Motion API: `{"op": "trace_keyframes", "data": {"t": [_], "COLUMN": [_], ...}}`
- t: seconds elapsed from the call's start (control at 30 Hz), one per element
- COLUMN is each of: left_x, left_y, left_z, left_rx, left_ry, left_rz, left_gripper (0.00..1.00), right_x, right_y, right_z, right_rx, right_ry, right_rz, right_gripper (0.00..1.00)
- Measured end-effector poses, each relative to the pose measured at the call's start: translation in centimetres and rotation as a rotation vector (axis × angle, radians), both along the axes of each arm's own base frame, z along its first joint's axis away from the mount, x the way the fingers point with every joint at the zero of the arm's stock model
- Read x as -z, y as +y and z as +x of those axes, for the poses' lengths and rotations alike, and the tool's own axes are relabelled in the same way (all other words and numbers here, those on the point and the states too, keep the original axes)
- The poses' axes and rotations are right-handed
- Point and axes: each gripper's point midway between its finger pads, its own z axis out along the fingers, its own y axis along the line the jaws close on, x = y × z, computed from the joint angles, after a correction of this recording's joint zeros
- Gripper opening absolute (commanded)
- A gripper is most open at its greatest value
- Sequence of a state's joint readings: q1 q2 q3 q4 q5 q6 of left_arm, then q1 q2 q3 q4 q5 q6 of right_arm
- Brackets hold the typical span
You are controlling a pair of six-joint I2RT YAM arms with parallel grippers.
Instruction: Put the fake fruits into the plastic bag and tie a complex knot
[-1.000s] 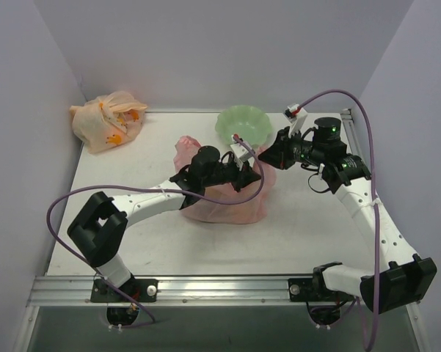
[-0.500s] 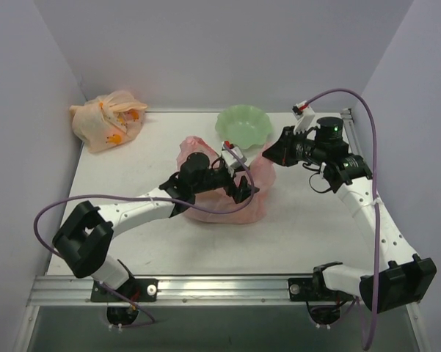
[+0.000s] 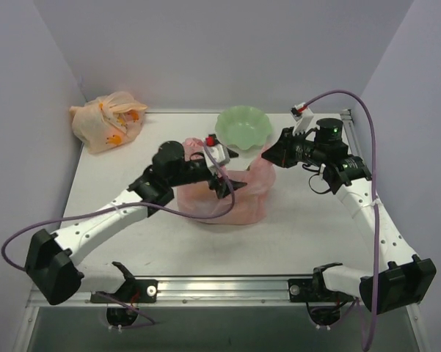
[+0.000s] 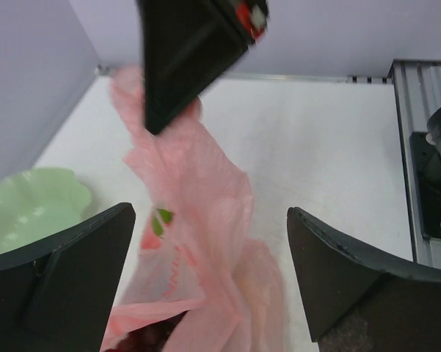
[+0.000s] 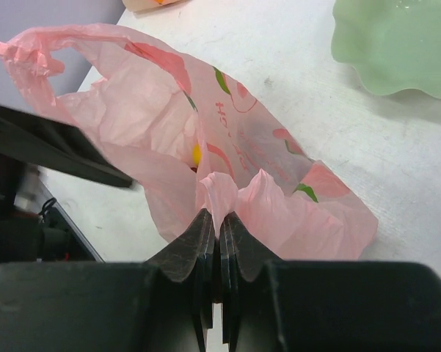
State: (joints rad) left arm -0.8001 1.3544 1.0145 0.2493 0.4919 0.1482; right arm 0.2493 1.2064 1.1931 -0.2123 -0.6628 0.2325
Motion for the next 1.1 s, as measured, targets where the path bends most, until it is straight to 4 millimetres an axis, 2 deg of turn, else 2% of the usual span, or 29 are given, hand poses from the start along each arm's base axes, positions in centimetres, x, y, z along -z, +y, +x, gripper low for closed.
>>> {"op": "trace_keyframes", "data": {"t": [0.07,0.17,0.23,0.3,0.4,0.5,0.63,0.73,0.8,0.97,1.1], "left_x": [-4.2,-9.8,-11.8,-12.4,-11.9,-9.7,-5.8,-4.0,-3.7,-4.4,-3.5], "left_y": [2.3,7.6,10.7,12.6,14.8,16.0,15.7,14.8,14.3,13.2,12.5], "left_z": [0.1,1.3,1.3,0.7,1.0,2.6,4.6,5.3,5.4,5.7,6.8], "left_rx": [0.002,-0.081,-0.136,-0.145,-0.146,-0.147,-0.097,-0.039,-0.016,0.023,0.030], "left_ry": [-0.063,-0.169,-0.226,-0.262,-0.291,-0.257,-0.147,-0.075,-0.044,-0.056,-0.039], "left_rz": [-0.039,-0.094,-0.098,-0.077,-0.016,0.046,0.096,0.093,0.079,0.033,0.028], "left_gripper": [0.97,0.97,0.97,0.96,0.97,0.97,0.97,0.98,0.98,0.98,0.97], "right_x": [0.3,0.7,0.9,1.0,1.2,1.5,1.7,1.8,1.9,2.0,2.0], "right_y": [-0.1,-0.2,-0.3,-0.3,-0.2,-0.3,-0.3,-0.2,-0.1,0.1,0.2], "right_z": [0.0,-0.1,-0.2,-0.2,-0.3,-0.5,-0.7,-0.9,-1.0,-1.3,-1.4], "right_rx": [-0.007,-0.018,-0.027,-0.037,-0.055,-0.065,-0.077,-0.096,-0.106,-0.130,-0.149], "right_ry": [-0.008,-0.020,-0.030,-0.045,-0.059,-0.061,-0.061,-0.069,-0.073,-0.079,-0.090], "right_rz": [-0.012,-0.033,-0.046,-0.061,-0.080,-0.097,-0.112,-0.122,-0.127,-0.131,-0.137], "right_gripper": [0.00,0.00,0.00,0.00,0.00,0.00,0.00,0.00,0.00,0.00,0.00]}}
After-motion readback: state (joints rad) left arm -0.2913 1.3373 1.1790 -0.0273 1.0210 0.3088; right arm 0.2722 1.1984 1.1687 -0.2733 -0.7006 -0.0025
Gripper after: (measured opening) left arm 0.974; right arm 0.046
